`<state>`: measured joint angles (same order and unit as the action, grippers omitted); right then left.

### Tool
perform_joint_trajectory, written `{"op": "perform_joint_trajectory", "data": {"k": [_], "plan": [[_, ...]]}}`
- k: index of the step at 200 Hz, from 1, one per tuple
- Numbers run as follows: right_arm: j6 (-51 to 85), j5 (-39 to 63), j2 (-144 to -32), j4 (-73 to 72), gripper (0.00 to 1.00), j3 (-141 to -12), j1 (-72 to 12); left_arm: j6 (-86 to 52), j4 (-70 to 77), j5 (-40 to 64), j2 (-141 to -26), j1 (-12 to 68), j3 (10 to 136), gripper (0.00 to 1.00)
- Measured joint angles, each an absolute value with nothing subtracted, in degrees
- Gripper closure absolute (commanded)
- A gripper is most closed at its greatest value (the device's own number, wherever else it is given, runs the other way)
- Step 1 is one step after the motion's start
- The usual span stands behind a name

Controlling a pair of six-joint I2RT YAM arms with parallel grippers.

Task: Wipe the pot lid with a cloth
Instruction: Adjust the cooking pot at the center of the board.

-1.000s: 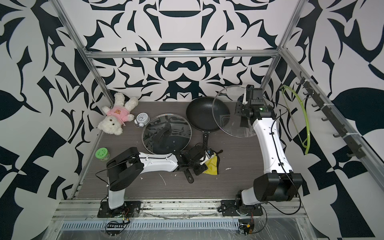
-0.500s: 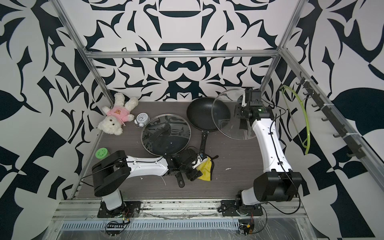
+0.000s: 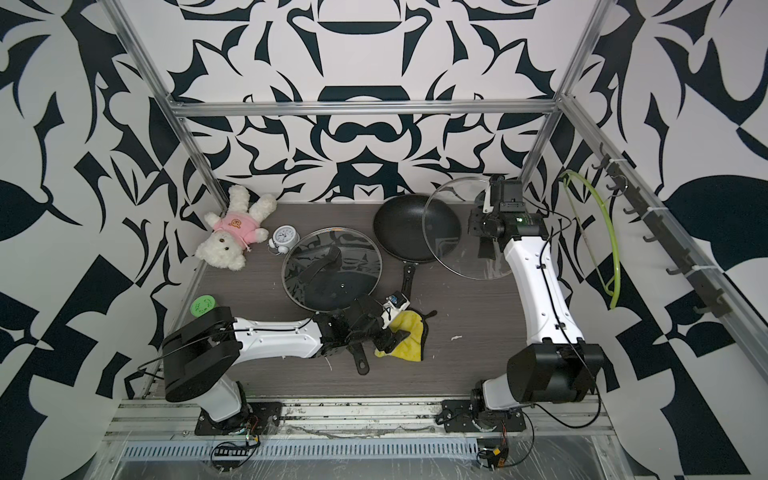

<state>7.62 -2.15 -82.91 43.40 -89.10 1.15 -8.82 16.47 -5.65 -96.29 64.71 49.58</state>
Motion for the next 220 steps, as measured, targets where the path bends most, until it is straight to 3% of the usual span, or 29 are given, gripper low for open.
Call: {"op": "perform_joint_trajectory", "data": {"k": [52,90,162,177,220], "plan": [[7.60,-2.11,-82.46,43.29,1.00,-87.83,1.21,-15.75,18.65,-7.53,-96.82,61.30,49.12,0.83],[7.55,-1.91,-81.43,43.42,1.00,-87.11,1.43,-18.79,14.57,-9.26,-101.43,60.23,55.55,0.87],[7.35,-1.69,-80.29,43.40,1.00,-86.85,1.54,-16.45,9.82,-5.26,-109.06,60.64,68.73,0.80],[7.38,-1.65,-80.29,43.40,1.00,-86.83,1.54,-15.94,9.58,-3.57,-110.37,60.82,70.54,0.72],[7.33,-1.39,-80.27,43.42,1.00,-86.83,1.58,-13.80,4.78,-2.24,-109.45,61.45,69.41,0.39]]}}
